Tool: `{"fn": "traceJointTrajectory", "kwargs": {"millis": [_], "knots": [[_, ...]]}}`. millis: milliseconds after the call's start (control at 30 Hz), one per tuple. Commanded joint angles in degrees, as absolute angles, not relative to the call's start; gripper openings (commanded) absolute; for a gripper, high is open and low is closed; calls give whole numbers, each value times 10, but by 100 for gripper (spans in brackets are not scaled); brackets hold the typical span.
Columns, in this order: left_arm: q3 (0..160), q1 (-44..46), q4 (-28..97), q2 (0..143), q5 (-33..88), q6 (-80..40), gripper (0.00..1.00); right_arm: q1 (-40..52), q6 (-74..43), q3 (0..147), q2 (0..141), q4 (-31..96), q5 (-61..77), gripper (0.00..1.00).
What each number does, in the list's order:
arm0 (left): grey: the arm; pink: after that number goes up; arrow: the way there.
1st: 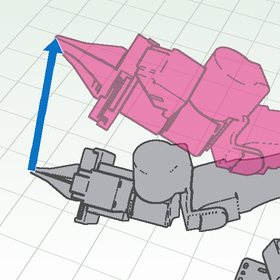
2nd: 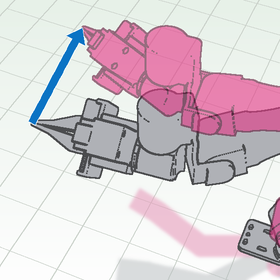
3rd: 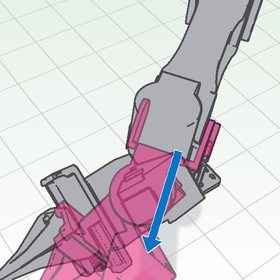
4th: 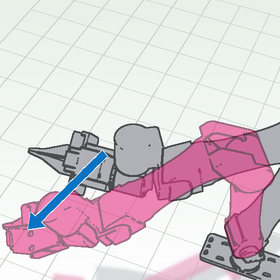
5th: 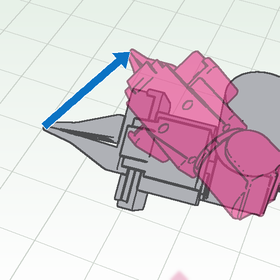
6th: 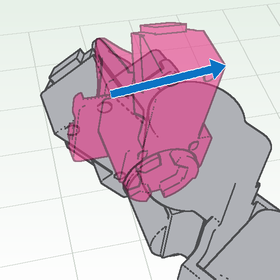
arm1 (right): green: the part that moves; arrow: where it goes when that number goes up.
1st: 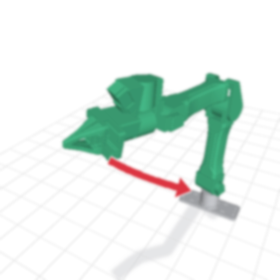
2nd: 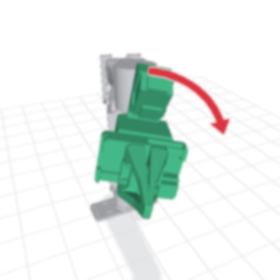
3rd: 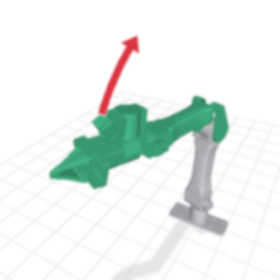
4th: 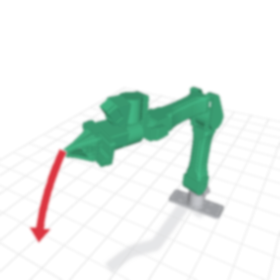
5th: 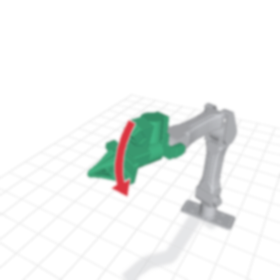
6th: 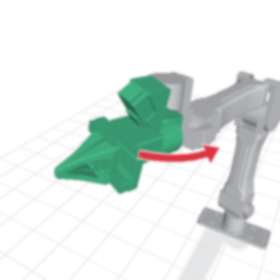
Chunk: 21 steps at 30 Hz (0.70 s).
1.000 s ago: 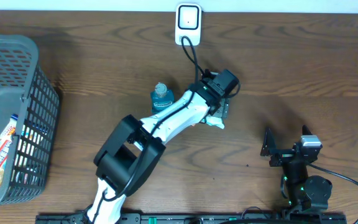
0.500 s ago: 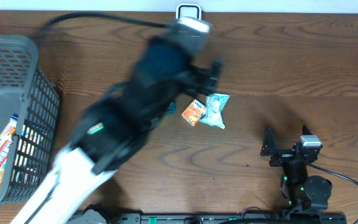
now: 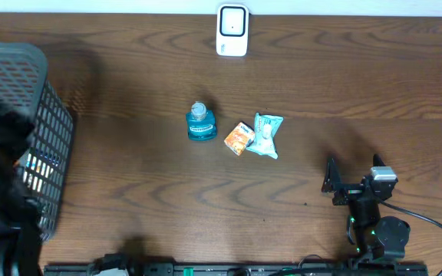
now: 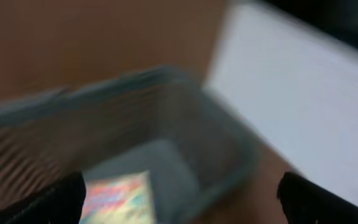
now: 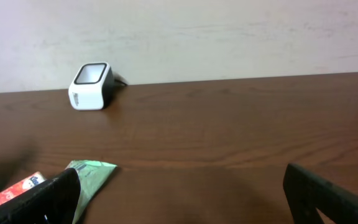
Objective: Scan the item barcode
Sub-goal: 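Return the left gripper into the basket and grasp the dark green box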
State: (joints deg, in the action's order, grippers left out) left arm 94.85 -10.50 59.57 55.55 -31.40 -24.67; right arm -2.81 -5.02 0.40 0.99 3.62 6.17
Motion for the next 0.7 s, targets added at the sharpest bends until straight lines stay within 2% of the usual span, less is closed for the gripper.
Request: {"fn": "traceJointTrajectory", "kwargs": {"millis": [0, 100, 200, 300, 467, 667], "knots": [[948, -220, 634, 581, -264, -368, 98, -26, -55, 3, 8, 38, 63, 99], [948, -326, 656, 627, -162, -368, 98, -26, -55, 3, 8, 38, 63, 99], [948, -374, 671, 669, -81, -366, 98, -26, -55, 3, 8, 38, 63, 99], [948, -387, 706, 707, -78, -341, 98, -26, -55, 3, 8, 38, 63, 99], [948, -423, 764, 788, -79, -399, 98, -26, -55, 3, 8, 38, 63, 99], [948, -482, 809, 889, -79, -404, 98, -26, -55, 3, 8, 38, 63, 99]]}}
